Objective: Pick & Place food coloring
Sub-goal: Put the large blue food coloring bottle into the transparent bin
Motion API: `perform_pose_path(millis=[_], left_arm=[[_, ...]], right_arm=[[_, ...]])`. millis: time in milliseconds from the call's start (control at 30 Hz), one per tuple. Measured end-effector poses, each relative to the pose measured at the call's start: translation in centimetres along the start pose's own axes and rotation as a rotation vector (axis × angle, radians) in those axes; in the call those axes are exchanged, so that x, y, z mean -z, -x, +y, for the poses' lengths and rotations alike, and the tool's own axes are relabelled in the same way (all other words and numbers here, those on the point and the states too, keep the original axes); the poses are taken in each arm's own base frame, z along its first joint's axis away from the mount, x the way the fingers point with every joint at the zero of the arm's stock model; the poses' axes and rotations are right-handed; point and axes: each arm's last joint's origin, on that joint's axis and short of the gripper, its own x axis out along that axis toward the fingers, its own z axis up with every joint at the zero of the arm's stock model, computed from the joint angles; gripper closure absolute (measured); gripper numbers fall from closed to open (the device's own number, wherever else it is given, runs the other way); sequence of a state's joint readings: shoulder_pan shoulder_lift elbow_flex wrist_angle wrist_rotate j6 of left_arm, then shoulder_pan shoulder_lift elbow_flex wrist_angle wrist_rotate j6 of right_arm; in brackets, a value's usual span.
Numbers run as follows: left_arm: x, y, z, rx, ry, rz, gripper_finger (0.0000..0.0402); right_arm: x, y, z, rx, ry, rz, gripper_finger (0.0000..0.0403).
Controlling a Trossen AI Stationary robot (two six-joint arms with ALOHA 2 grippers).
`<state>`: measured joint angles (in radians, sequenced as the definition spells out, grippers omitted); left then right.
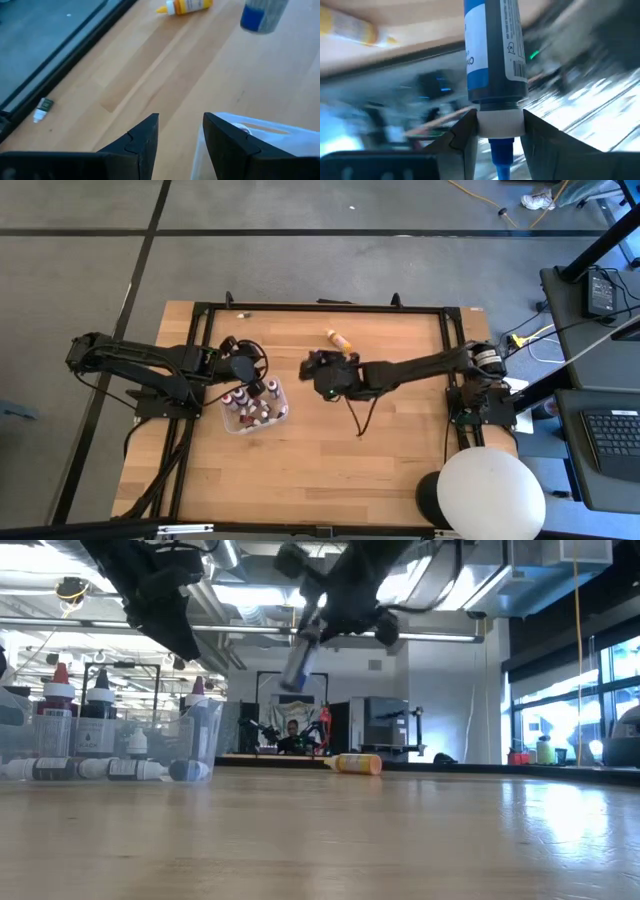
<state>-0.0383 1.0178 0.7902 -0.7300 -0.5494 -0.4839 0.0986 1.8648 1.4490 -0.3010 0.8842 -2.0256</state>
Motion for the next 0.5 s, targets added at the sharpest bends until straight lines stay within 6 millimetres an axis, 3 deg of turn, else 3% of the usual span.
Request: perform_pose_path(millis=[100,367,500], left_arm=[[0.1,0.0,-0.1,0.027,0.000,0.017,0.0249],[0.1,0.0,-0.1,0.049,-0.001,0.033,0.0252],[0.2,0.0,-0.2,0.065,0.000,0.041,0.0249]], right_arm=[[-1.5,-0.8,0.0,0.024,0.214,-0.043,0.0275],[-6.2,-4.5,0.6,0.001,0.312,-0.041,0.0275],[-7.5,-6.1,0.7,0.018,0.333,-0.021,0.0275]])
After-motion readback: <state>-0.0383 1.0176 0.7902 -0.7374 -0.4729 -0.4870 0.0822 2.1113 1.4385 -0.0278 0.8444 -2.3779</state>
